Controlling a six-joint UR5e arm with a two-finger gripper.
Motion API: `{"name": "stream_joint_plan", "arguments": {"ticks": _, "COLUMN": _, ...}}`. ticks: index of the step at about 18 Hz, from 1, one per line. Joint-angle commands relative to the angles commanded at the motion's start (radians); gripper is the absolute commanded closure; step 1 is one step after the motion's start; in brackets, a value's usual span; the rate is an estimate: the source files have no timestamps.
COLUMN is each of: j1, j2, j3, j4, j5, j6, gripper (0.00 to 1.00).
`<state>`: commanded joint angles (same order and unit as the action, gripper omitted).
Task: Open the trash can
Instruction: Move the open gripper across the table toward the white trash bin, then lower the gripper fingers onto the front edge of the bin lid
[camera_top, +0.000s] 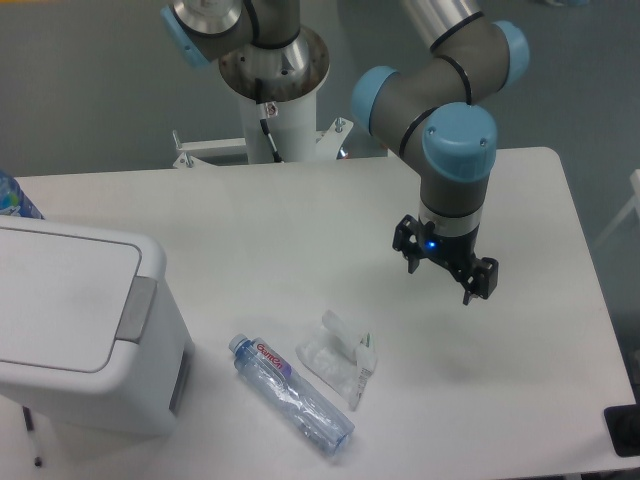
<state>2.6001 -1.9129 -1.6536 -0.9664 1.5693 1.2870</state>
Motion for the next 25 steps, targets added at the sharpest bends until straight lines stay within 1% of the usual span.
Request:
{"name": "stream_joint_plan", "arguments": {"ticks": 2, "j1": 0.000, "j2": 0.000, "j3": 0.003, "j4": -0.003, "j5": 0.006, "j6": -0.003, "gripper": 0.00}}
{"name": "stream_joint_plan", "arguments": {"ticks": 4, "j1": -0.002, "j2": 0.002, "j3": 0.009, "j4": -0.006, "j5": 0.008, "j6": -0.046, "gripper": 0.00}}
{"name": "stream_joint_plan", "arguments": {"ticks": 6, "j1": -0.006, "j2": 0.009, "j3": 0.015, "j4": -0.021, "j5": 0.003, "j6": -0.092, "gripper": 0.00}}
{"name": "stream_joint_plan", "arguments": {"ticks": 8, "j1": -0.024, "j2": 0.023, "j3": 0.028, "j4": -0.032, "j5": -0.005, "j6": -0.176, "gripper": 0.00}}
{"name": "stream_joint_plan", "arguments": {"ticks": 9, "j1": -0.037, "j2": 0.031, "j3": 0.043, "j4": -0.040, "j5": -0.014, "j6": -0.251, "gripper": 0.00}}
{"name": "stream_joint_plan", "arguments": {"ticks": 10, "j1": -0.047, "j2": 0.031, "j3": 0.064, "j4": -0.058, "j5": -0.026, "j6": -0.293, "gripper": 0.00}}
{"name": "stream_joint_plan", "arguments": {"ticks": 12, "j1": -0.061, "j2": 0.031, "j3": 0.116, "j4": -0.130, "j5": -0.055, "j6": -0.357, "gripper": 0.00}}
{"name": "stream_joint_plan", "arguments": {"ticks": 16, "j1": -0.084, "j2": 0.029, "j3": 0.248, "j4": -0.316, "j5": -0.135, "j6": -0.474, "gripper": 0.00}}
{"name": "stream_joint_plan", "arguments": {"ticks": 18, "j1": -0.094, "j2": 0.029, "j3": 0.305, "j4": -0.391, "j5": -0.182, "j6": -0.527, "gripper": 0.00}}
{"name": "stream_joint_plan", "arguments": {"ticks": 19, "j1": -0.103, "j2": 0.031, "j3": 0.330, "j4": -0.412, "j5": -0.205, "j6": -0.555, "gripper": 0.00}}
{"name": "stream_joint_plan", "arguments": {"ticks": 20, "j1": -0.112, "j2": 0.031, "j3": 0.350, "j4": -0.420, "j5": -0.230, "j6": -0.596, "gripper": 0.00}}
{"name": "stream_joint_plan", "arguments": {"ticks": 25, "j1": -0.147, "j2": 0.023, "j3": 0.428, "j4": -0.410, "j5": -0.375, "j6": -0.814, "gripper": 0.00}}
